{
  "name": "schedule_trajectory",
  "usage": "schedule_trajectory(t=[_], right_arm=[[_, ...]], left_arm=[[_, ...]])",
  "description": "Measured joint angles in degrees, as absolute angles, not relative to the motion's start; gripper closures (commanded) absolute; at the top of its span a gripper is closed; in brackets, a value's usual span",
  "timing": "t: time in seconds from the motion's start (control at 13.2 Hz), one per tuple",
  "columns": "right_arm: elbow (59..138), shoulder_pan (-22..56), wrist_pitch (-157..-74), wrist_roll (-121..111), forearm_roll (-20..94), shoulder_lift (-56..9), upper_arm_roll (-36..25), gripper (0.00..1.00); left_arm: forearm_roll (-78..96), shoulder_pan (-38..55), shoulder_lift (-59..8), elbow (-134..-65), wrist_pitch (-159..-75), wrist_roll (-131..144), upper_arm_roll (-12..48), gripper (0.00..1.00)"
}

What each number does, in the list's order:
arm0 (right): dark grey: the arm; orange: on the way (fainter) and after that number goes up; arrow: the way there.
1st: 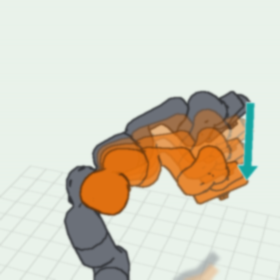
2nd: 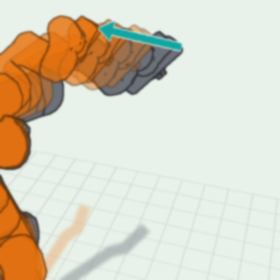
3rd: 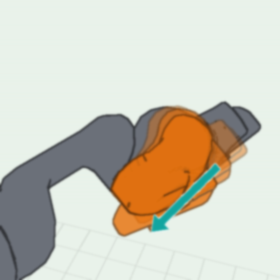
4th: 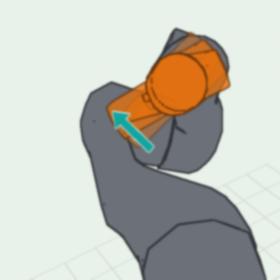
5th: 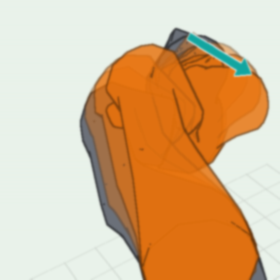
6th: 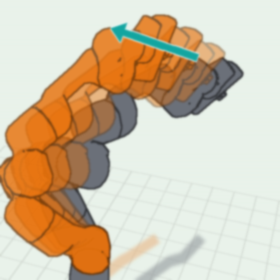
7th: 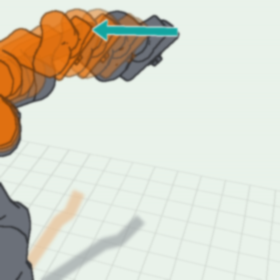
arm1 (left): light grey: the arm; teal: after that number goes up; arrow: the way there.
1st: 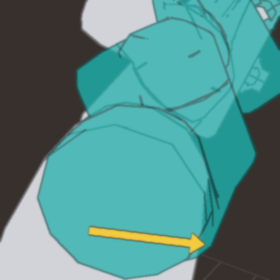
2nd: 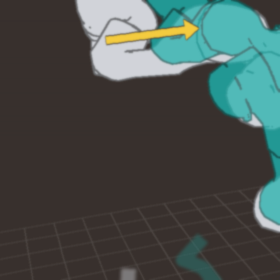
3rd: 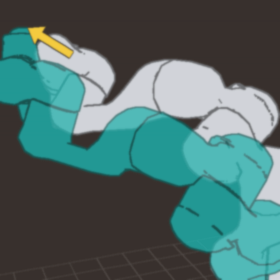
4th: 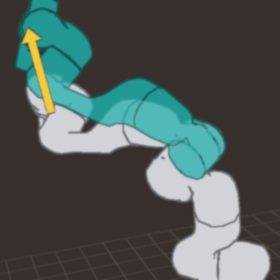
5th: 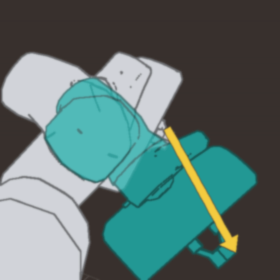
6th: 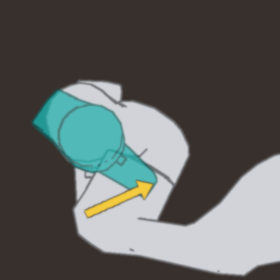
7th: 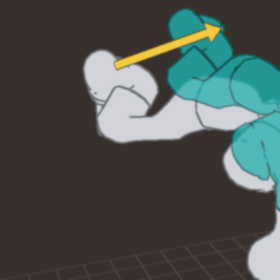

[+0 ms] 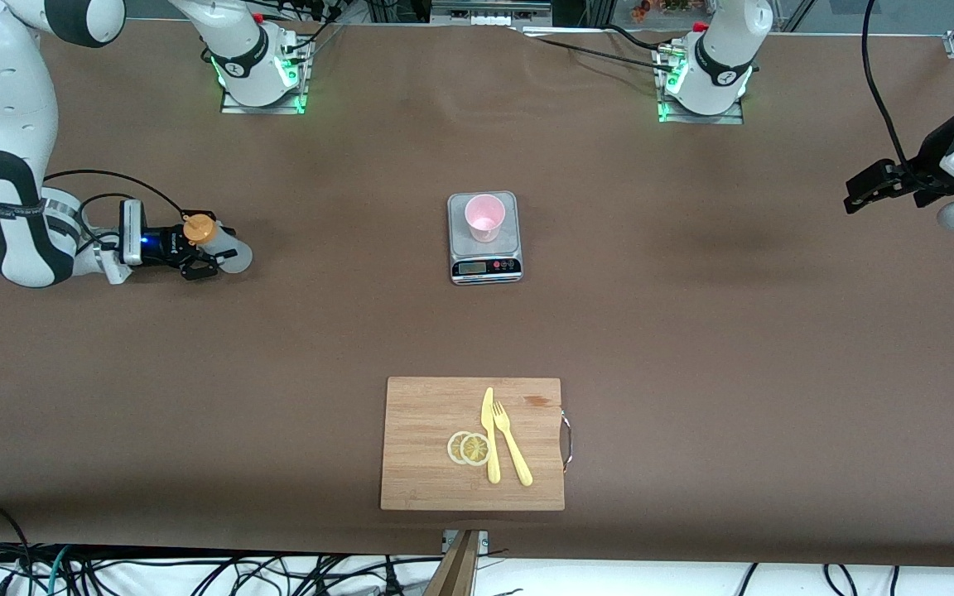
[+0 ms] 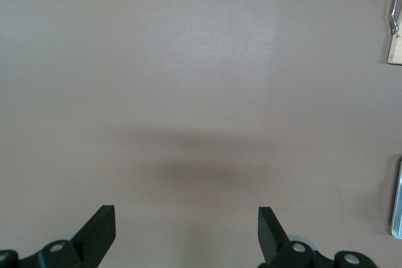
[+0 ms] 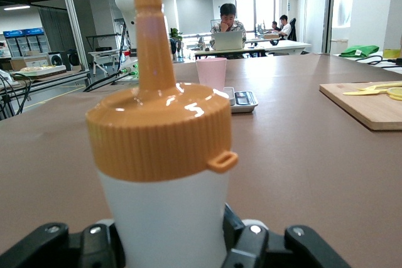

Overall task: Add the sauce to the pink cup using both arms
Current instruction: 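Reach the right gripper to the white squeeze bottle and grasp it, then lift the squeeze bottle with the right gripper over the pink cup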

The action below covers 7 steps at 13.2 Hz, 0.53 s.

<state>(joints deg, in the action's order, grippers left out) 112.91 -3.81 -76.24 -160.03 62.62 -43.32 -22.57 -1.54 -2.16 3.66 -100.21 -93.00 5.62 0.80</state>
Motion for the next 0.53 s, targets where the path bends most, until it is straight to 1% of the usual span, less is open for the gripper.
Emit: schedule_trajectory(t=[0.08, 0.23, 0.46, 0.53], right_arm=[[112.91, -3.79, -75.93, -159.97, 62.64, -43.51, -22.54, 0.89], [112.86, -3.56, -75.31, -159.45, 62.73, -43.76, -22.48, 0.89], [111.84, -1.95, -75.25, -157.49, 62.73, -43.86, -22.45, 1.0], [110.99, -1.03, -75.24, -156.97, 62.73, -43.89, -22.45, 1.0]], left_arm=[[-1.54, -2.17, 3.66, -100.21, -93.0, 5.62, 0.8, 0.0], [-1.54, -2.18, 3.66, -100.21, -93.0, 5.62, 0.8, 0.0], [-1.54, -2.19, 3.66, -100.21, -93.0, 5.62, 0.8, 0.0], [-1.54, -2.19, 3.66, -100.21, -93.0, 5.62, 0.8, 0.0]])
